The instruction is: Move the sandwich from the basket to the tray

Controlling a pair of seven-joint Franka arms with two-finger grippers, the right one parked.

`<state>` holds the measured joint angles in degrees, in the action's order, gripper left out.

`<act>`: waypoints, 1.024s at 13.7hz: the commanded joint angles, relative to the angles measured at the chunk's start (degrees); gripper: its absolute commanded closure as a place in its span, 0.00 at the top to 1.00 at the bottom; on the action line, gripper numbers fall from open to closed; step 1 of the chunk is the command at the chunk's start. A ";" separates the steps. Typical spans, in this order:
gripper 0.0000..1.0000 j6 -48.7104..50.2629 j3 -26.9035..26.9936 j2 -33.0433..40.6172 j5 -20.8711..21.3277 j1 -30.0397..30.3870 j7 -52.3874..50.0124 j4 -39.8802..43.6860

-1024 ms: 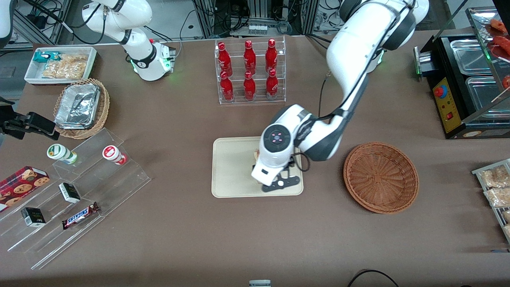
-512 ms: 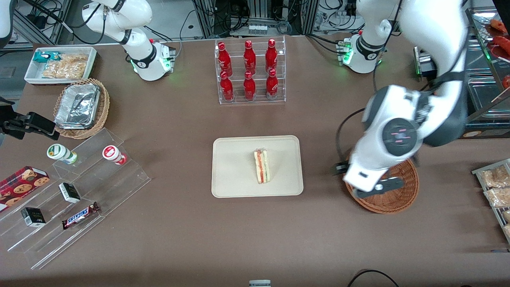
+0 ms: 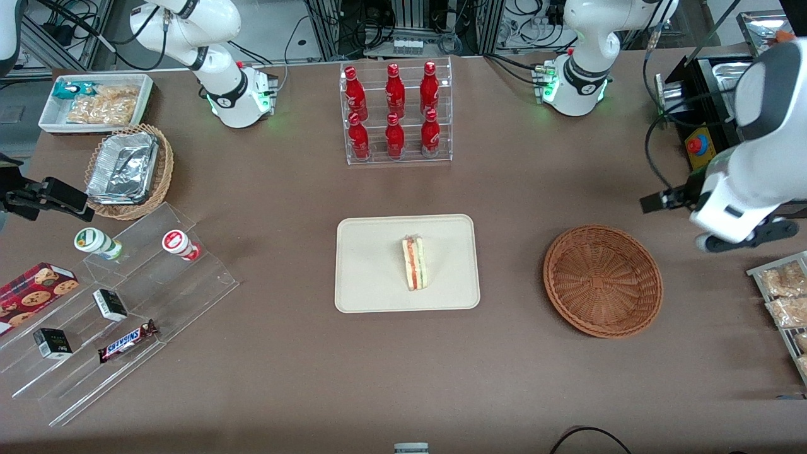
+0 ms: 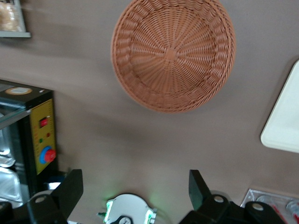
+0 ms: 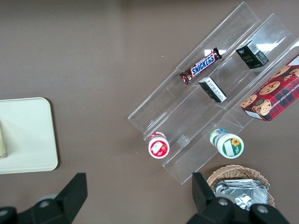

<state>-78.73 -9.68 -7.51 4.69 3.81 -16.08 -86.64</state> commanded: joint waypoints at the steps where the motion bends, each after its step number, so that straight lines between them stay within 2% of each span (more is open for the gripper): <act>1: 1.00 1.99 -0.51 5.90 -1.08 1.20 2.80 -2.04; 4: 1.00 4.54 -5.16 9.09 -3.37 7.43 2.98 -2.05; 14: 1.00 4.72 -5.17 7.42 -2.76 6.13 3.07 0.51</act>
